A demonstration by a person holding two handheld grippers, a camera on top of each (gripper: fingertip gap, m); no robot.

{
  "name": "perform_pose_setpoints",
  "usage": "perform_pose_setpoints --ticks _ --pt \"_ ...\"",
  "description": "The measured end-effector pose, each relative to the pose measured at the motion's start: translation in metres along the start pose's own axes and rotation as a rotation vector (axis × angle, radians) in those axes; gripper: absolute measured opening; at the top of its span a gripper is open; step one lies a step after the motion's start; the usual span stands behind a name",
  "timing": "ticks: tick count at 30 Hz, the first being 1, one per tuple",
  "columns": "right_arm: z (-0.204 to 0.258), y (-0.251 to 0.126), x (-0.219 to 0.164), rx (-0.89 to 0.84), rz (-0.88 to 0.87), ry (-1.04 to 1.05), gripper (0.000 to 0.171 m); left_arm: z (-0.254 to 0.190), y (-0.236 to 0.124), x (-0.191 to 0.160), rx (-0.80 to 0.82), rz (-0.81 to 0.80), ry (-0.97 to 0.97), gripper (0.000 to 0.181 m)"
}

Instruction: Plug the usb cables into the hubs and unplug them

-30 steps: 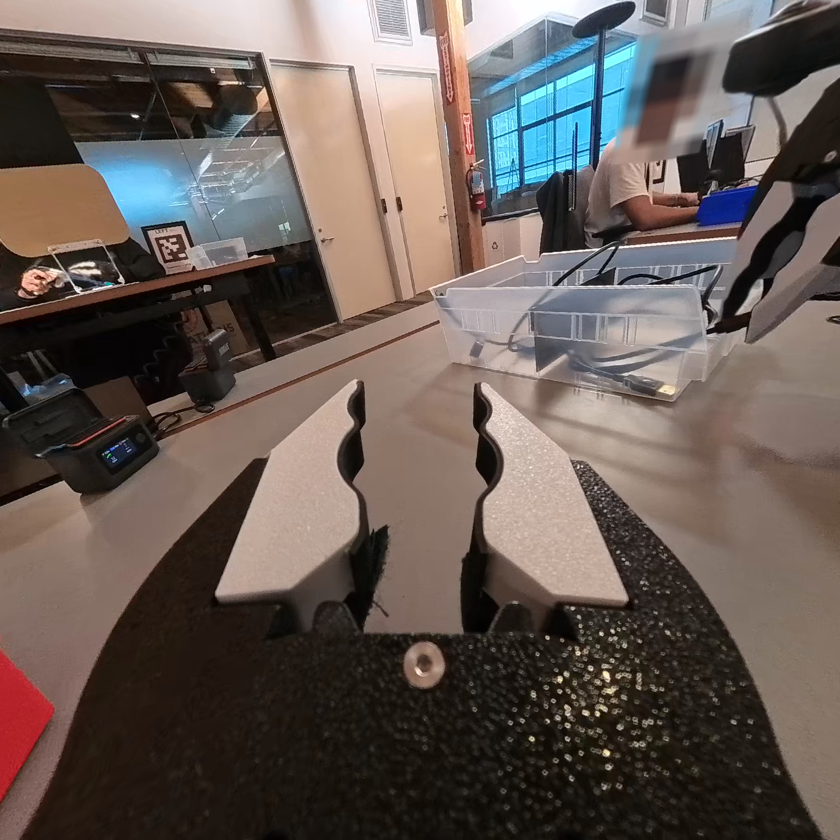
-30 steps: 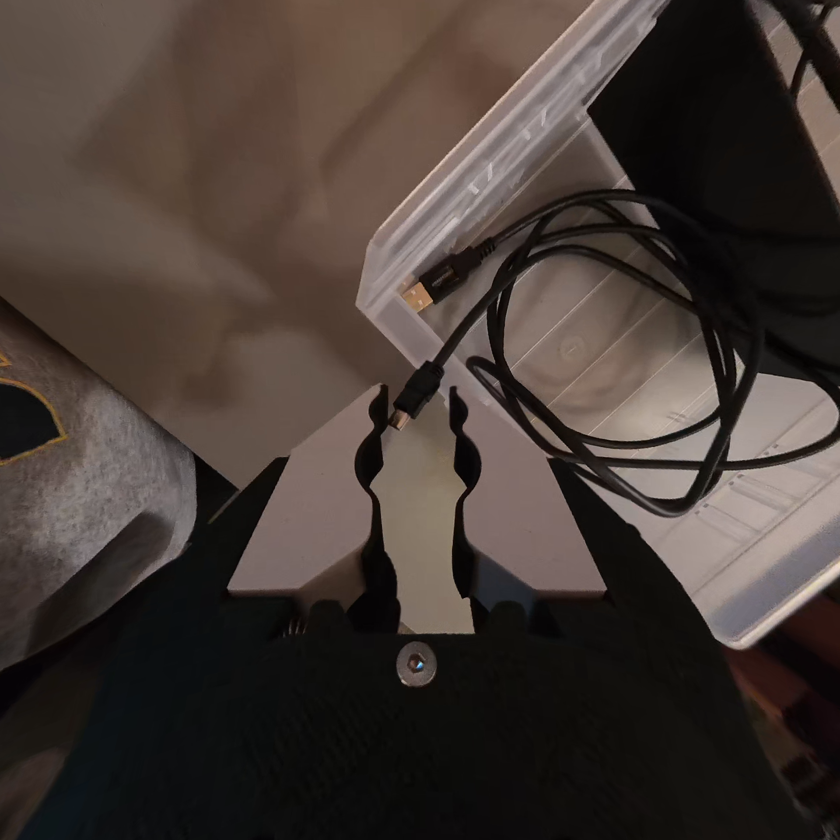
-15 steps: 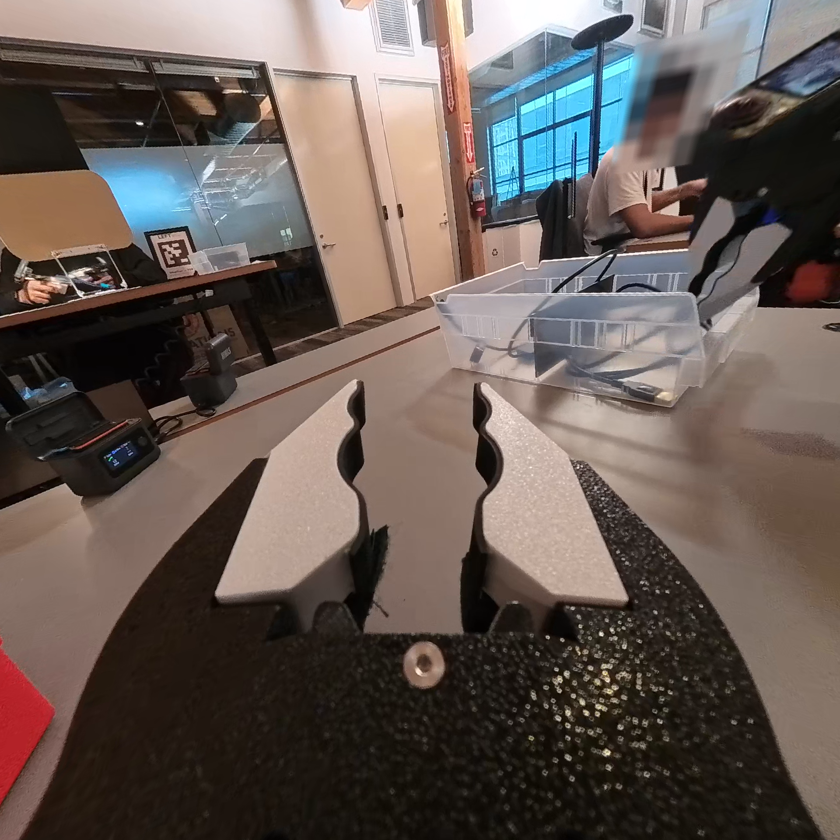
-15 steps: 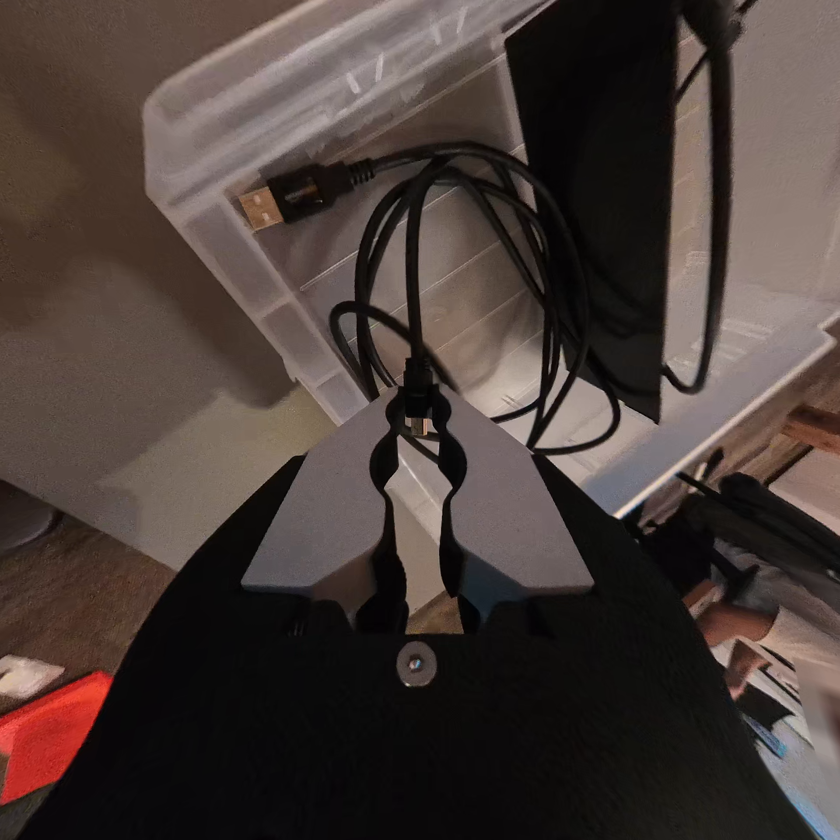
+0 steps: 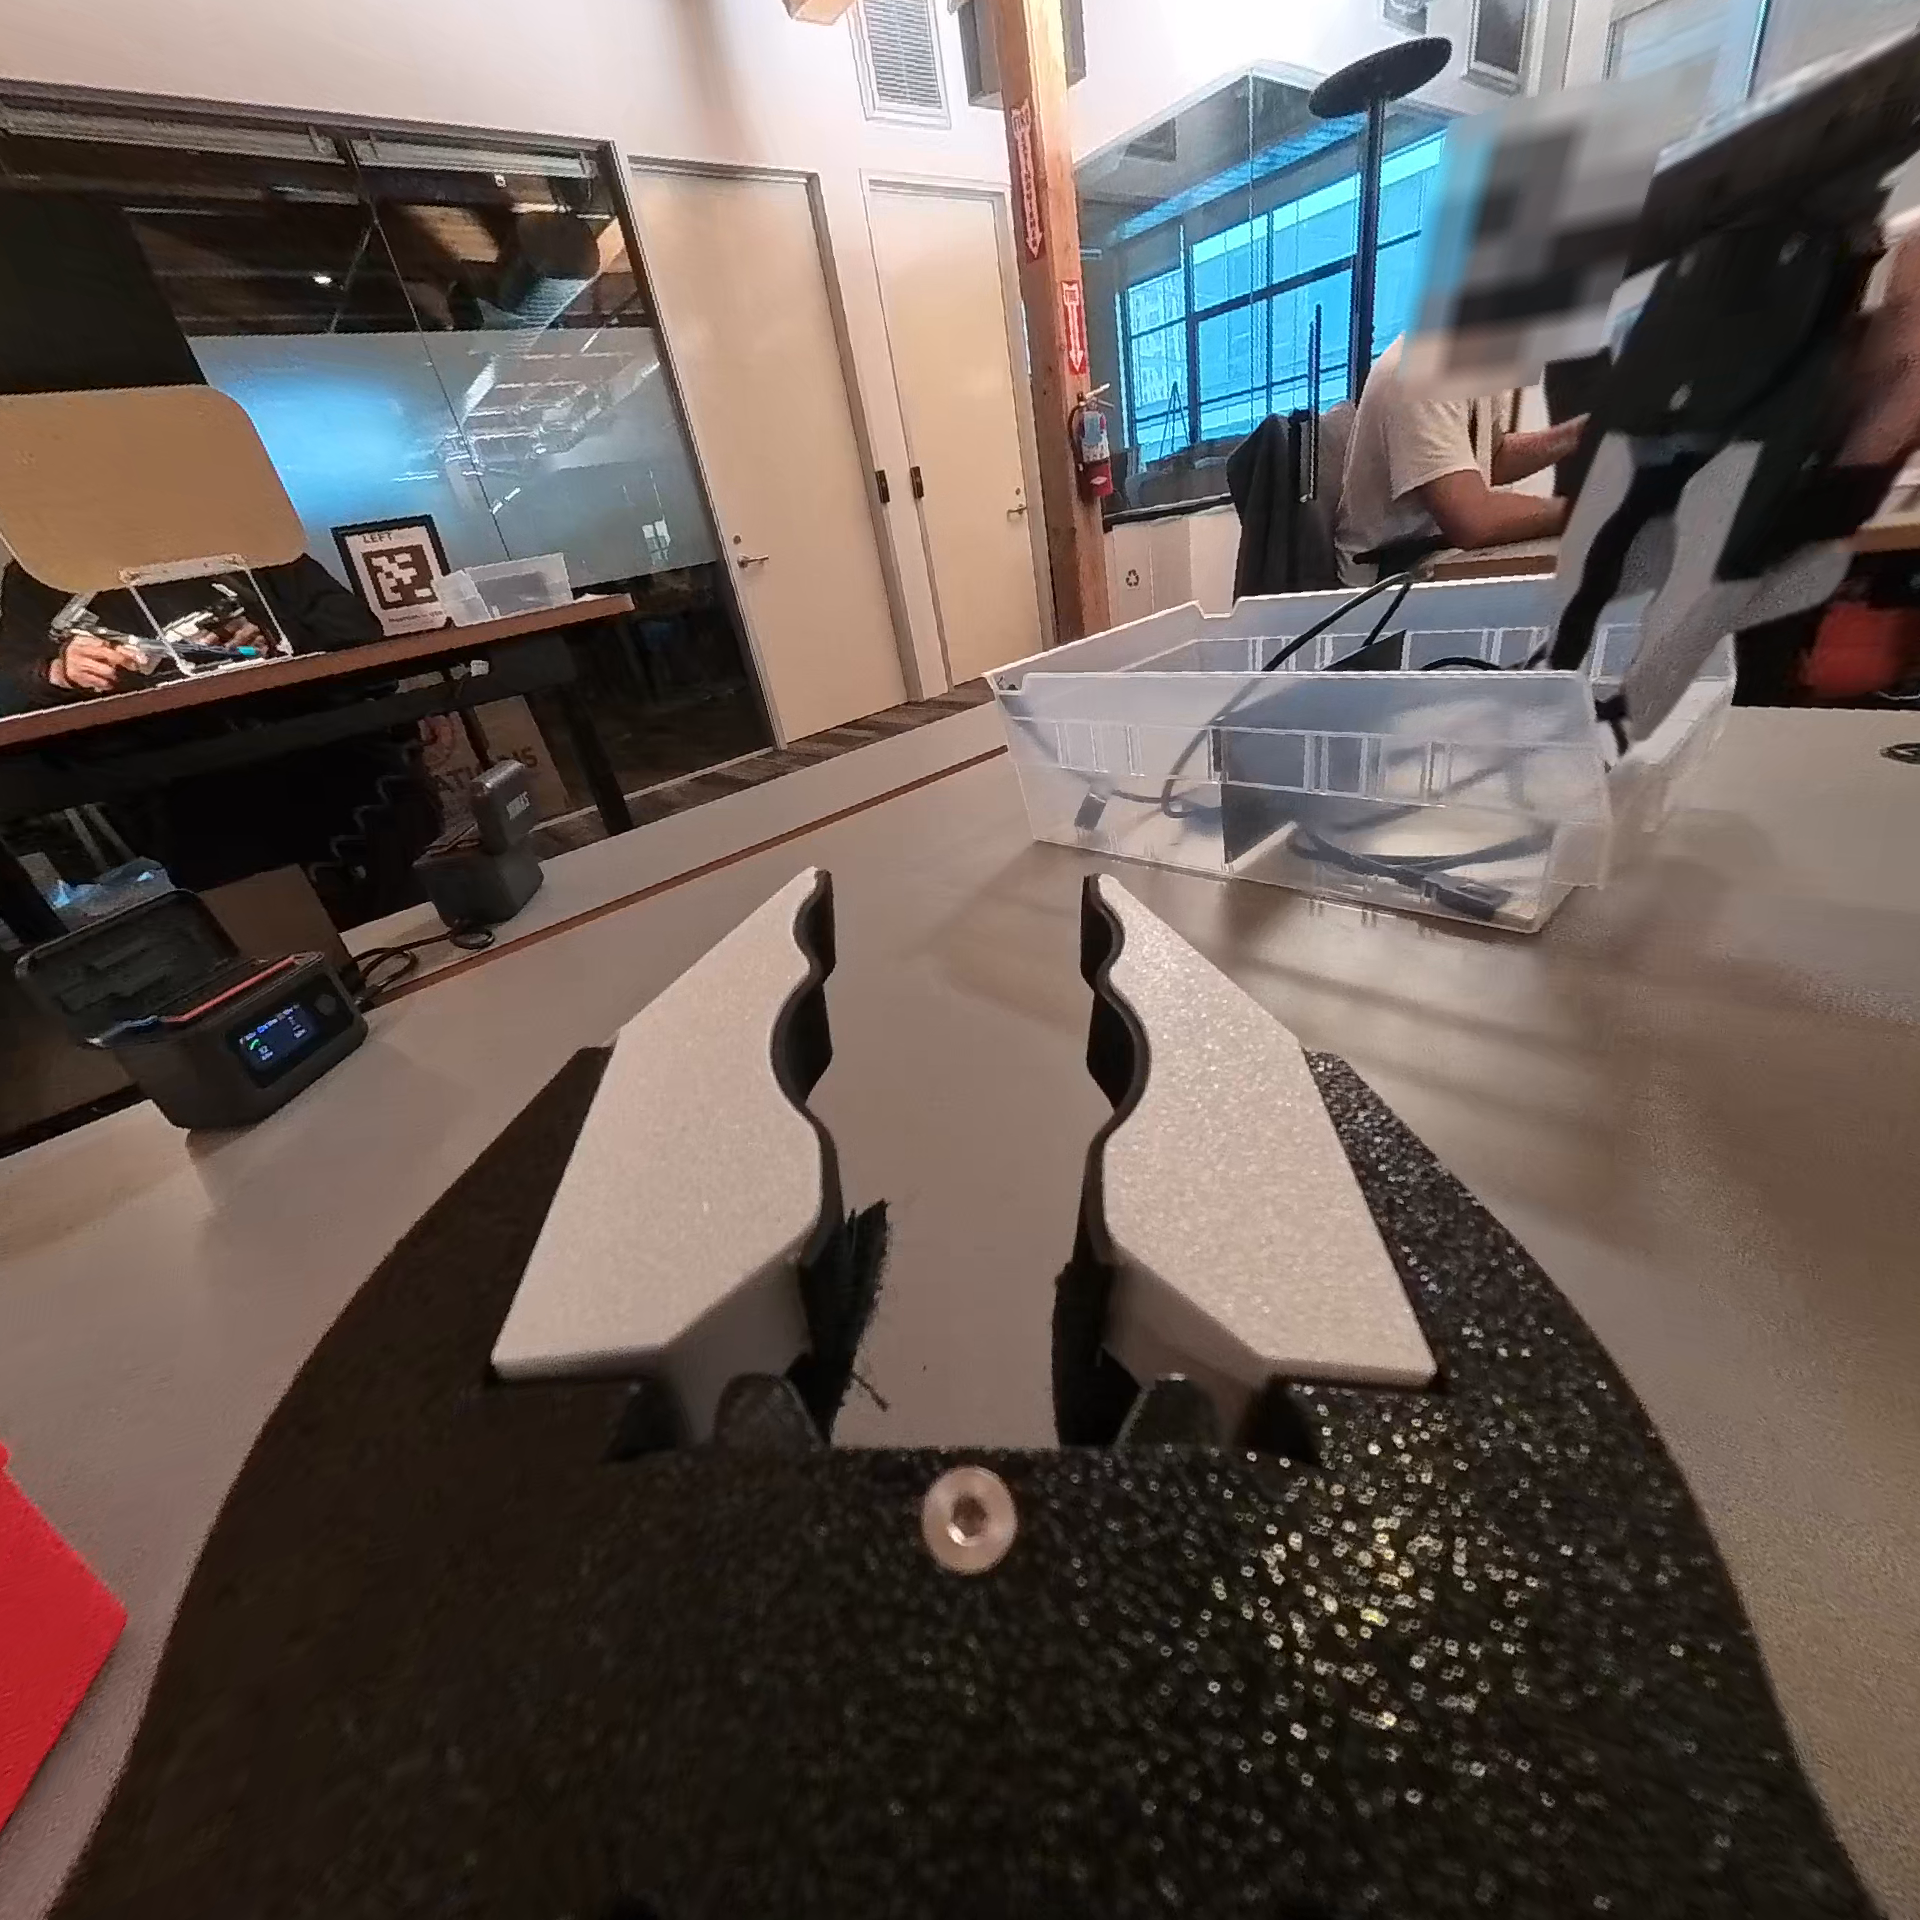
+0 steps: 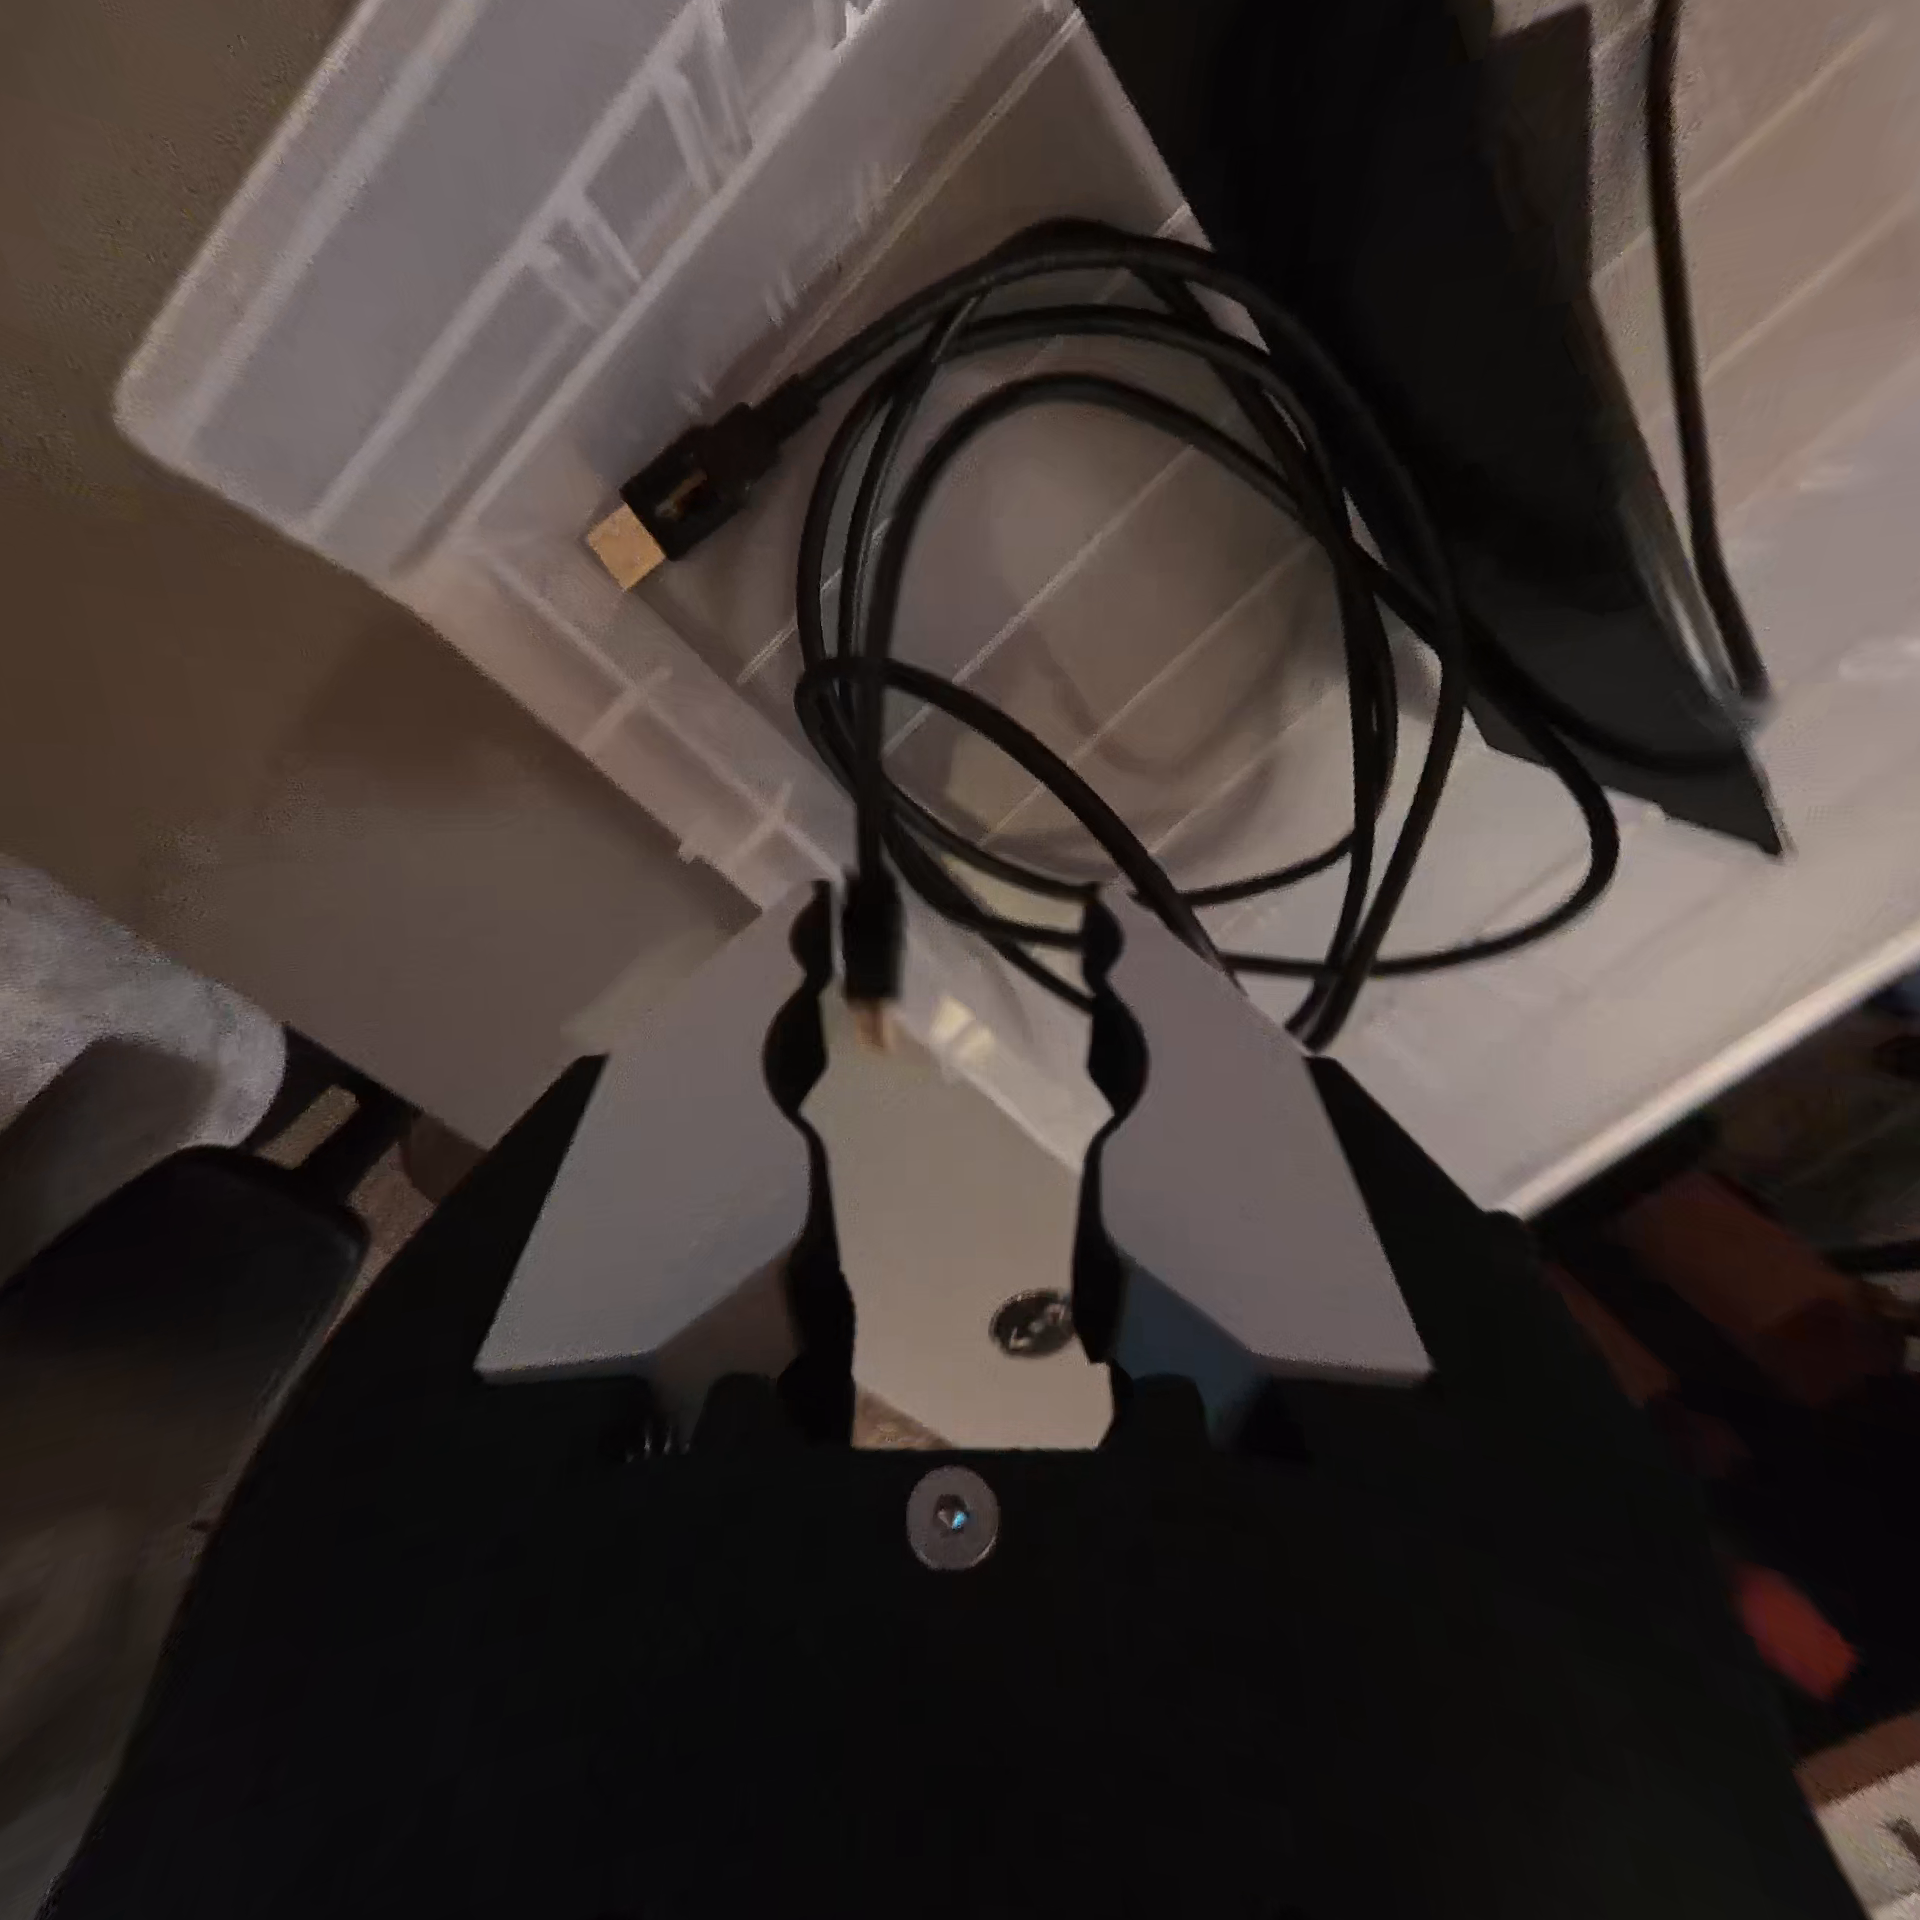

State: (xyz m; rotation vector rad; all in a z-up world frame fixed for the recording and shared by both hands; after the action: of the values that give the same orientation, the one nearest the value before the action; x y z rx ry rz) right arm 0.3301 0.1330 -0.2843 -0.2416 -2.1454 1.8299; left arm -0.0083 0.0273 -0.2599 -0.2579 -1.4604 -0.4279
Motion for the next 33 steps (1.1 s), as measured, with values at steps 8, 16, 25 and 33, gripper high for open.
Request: perform_pose_setpoints --ticks 8,16,25,33 --pt "0.005 -0.072 -0.01 -0.288 -0.219 0.104 0.068 0.0 -0.003 0.006 0.017 -0.026 0.032 0.046" --pt "0.126 -0.1 0.128 -0.252 -0.957 -0.232 0.065 0.043 -0.062 0.085 0.195 -0.17 0.004 0.049" --pt "0.226 0.006 0.277 0.292 -0.936 -0.305 0.083 0.074 -0.13 0.068 0.398 -0.078 0.077 0.045" --pt "0.313 0.027 0.317 0.392 -0.896 -0.509 0.052 0.083 -0.145 0.048 0.405 -0.056 0.115 0.04"
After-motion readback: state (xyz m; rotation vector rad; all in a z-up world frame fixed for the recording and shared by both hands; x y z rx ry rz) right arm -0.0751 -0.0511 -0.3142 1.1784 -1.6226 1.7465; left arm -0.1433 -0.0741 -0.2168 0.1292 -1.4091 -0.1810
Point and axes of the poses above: each gripper's, where its closed fingertips meet, y out along the fingers, x out of its top, z = x × y across the jaws, the point moved 4 cm from there along -y, back along the fingers, and after that the axes turned 4 degrees about -y, right-handed, at the moved point
